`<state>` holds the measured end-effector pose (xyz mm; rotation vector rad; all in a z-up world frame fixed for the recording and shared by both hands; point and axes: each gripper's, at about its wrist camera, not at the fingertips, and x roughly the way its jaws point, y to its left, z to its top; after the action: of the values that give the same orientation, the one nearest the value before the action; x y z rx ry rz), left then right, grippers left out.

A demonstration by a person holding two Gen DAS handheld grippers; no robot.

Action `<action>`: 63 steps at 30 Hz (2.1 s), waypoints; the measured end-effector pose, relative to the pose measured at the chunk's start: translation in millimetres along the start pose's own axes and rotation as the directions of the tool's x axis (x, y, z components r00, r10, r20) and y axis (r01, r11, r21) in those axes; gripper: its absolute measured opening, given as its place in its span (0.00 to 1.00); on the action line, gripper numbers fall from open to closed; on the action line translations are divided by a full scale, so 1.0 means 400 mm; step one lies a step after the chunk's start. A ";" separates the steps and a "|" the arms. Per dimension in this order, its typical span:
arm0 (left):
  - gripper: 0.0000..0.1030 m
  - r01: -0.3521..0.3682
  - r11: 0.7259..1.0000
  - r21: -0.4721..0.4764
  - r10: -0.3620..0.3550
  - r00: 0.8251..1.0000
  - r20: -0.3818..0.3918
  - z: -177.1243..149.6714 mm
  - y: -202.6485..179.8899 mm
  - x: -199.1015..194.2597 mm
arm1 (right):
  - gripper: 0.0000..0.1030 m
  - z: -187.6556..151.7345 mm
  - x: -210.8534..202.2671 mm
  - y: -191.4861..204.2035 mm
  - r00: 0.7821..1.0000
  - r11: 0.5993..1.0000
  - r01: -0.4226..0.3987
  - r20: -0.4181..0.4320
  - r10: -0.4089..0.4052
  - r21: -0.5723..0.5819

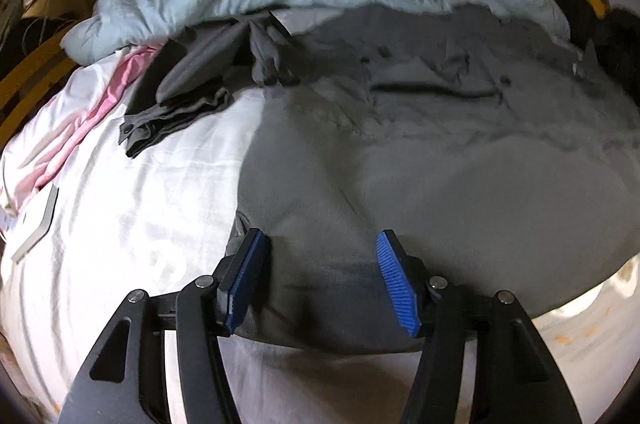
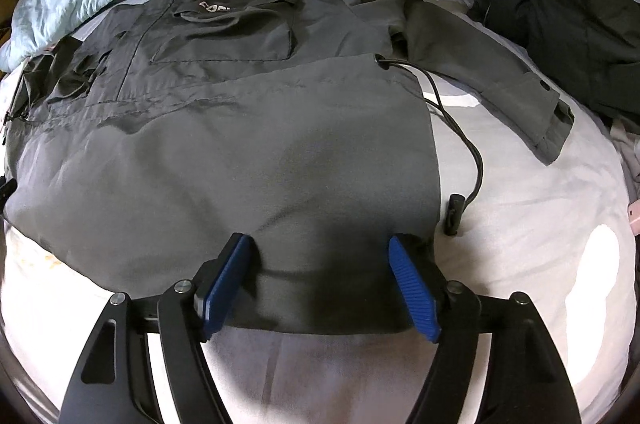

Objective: Fold large clothes

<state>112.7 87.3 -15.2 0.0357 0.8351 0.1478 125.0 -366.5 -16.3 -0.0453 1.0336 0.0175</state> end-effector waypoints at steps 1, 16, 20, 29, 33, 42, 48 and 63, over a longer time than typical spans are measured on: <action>0.55 0.015 1.000 -0.011 -0.015 0.999 0.031 0.004 0.002 -0.014 | 0.72 -0.001 -0.010 -0.003 1.000 1.000 0.002 0.020 -0.002 0.013; 0.69 0.092 0.982 0.164 -0.102 0.993 0.054 0.005 -0.155 -0.017 | 0.85 0.024 0.019 0.093 0.999 0.997 -0.028 0.035 0.031 -0.070; 0.72 0.160 0.983 0.094 -0.160 0.987 -0.010 0.013 -0.119 0.013 | 0.87 0.015 0.030 0.092 0.998 0.998 -0.029 0.051 0.033 -0.063; 0.71 0.141 0.986 0.093 -0.146 0.988 0.043 0.005 -0.099 -0.045 | 0.91 0.010 0.012 0.084 0.995 0.996 -0.067 0.068 0.070 -0.054; 0.71 0.167 0.982 0.089 -0.177 0.977 0.116 0.016 -0.082 -0.118 | 0.91 -0.006 -0.051 0.082 0.985 0.993 -0.105 0.133 0.112 -0.060; 0.88 0.192 0.925 0.328 -0.190 0.981 -0.039 -0.019 -0.150 -0.143 | 0.91 -0.068 -0.094 0.168 0.987 0.961 -0.095 0.100 0.124 -0.260; 0.88 0.150 0.910 0.387 -0.122 0.988 -0.097 -0.056 -0.191 -0.087 | 0.91 -0.142 -0.055 0.271 0.993 0.866 0.069 0.116 -0.012 -0.496; 0.49 -0.059 0.971 0.233 0.050 0.998 0.044 0.023 -0.117 0.032 | 0.46 -0.044 0.034 0.234 0.899 0.818 0.418 0.310 -0.310 -0.395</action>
<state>133.4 43.2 -22.6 0.2832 0.8104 0.0989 113.6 -273.8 -39.5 -0.6606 0.7515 -0.0876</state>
